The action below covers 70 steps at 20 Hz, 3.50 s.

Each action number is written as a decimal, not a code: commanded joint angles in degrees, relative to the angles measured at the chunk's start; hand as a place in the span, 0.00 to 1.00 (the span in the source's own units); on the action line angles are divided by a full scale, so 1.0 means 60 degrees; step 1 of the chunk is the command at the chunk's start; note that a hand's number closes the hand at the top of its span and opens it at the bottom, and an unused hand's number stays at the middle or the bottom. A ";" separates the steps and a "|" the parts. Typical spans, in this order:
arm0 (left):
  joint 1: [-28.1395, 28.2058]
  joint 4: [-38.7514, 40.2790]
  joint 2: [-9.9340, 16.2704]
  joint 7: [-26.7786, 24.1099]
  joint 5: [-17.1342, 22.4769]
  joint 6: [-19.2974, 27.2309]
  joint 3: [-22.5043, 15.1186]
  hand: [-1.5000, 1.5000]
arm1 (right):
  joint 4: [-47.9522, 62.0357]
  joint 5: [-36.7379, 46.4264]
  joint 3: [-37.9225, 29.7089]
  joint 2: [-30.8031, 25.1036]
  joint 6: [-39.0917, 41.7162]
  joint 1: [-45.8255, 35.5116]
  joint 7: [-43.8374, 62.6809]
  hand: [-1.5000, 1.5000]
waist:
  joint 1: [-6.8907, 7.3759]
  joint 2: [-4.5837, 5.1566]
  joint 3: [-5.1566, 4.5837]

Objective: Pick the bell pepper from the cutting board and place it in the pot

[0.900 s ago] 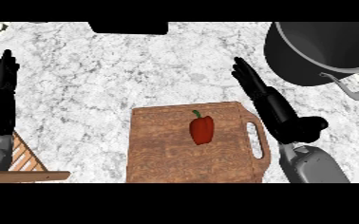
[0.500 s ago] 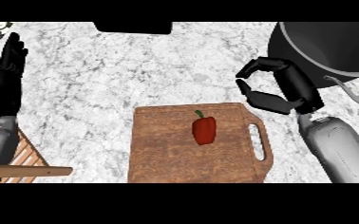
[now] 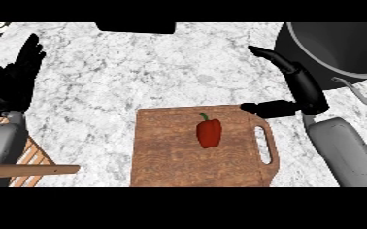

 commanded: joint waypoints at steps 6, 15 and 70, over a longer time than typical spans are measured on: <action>-0.0264 -0.0301 -0.1448 0.0146 0.0873 -0.0123 0.0007 0.50 | -0.0345 0.0447 0.1045 -0.1415 0.2315 -0.0878 0.1533 0.00 | 0.0030 -0.0334 0.0418; -0.0554 0.0161 -0.1695 0.0037 0.0715 -0.0237 -0.0040 0.50 | -0.0923 0.1619 0.3056 -0.1571 0.4137 -0.2073 0.4271 0.00 | 0.0274 -0.0414 0.0396; -0.1178 0.1687 -0.1471 -0.0919 0.1084 -0.0434 0.0045 0.50 | -0.0008 0.4335 0.5558 0.0574 0.3364 -0.1423 0.5843 1.00 | 0.0347 -0.0357 0.0485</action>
